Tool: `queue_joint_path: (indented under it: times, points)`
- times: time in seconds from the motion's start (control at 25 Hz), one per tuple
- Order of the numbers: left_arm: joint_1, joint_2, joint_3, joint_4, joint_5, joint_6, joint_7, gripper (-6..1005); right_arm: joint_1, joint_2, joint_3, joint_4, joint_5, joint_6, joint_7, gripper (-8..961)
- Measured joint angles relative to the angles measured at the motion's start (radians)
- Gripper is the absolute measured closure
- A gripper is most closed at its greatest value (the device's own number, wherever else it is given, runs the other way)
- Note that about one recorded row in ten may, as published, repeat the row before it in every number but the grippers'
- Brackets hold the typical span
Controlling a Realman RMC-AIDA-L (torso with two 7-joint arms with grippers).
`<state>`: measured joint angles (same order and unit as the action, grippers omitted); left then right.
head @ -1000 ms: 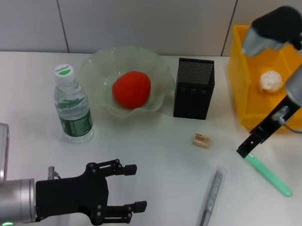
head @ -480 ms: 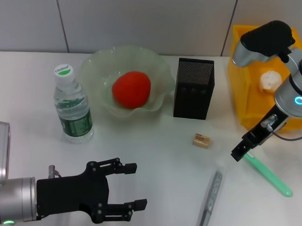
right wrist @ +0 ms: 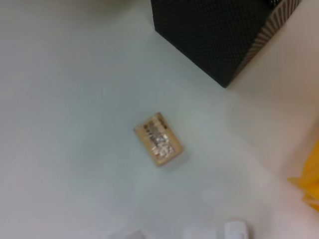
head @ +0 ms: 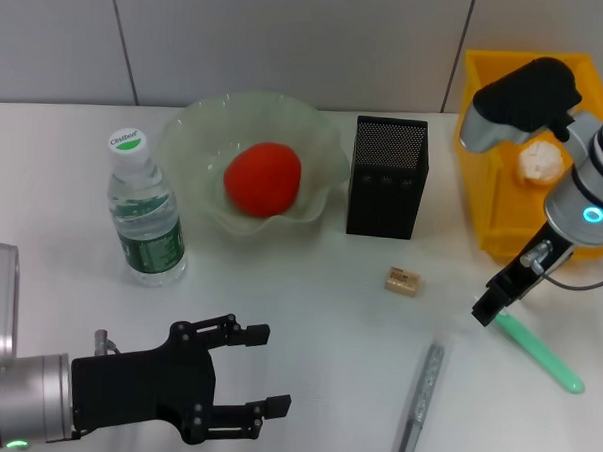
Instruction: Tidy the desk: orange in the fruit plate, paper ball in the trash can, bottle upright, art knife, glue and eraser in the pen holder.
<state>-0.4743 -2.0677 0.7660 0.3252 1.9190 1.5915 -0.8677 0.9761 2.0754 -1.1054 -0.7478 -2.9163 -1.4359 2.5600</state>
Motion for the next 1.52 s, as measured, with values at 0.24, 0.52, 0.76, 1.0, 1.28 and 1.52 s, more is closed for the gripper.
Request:
queue_joint_path:
  times: [0.24,0.52,0.76,1.0,1.28,1.52]
  points:
    - [0.002,0.000,0.002,0.000,0.000,-0.010,-0.001,194,0.001,0.000,-0.002,0.018,0.000,0.022,-0.001,297]
    - [0.003,0.001,0.003,0.000,0.000,-0.006,-0.016,194,-0.001,0.000,-0.002,0.033,0.000,0.047,-0.004,532]
    - [0.005,0.003,0.003,0.000,0.001,-0.004,-0.016,194,-0.001,0.001,-0.006,0.037,0.003,0.056,-0.005,537]
    - [0.006,0.003,0.002,0.002,0.000,-0.002,-0.016,193,-0.001,0.004,-0.027,0.039,0.005,0.068,-0.006,576]
    - [0.005,0.003,0.001,0.003,0.000,-0.001,-0.016,194,-0.001,0.005,-0.027,0.047,0.006,0.080,-0.007,611]
    - [0.004,0.003,-0.002,0.004,0.000,-0.001,-0.016,194,0.000,0.005,-0.027,0.060,0.006,0.089,-0.009,635]
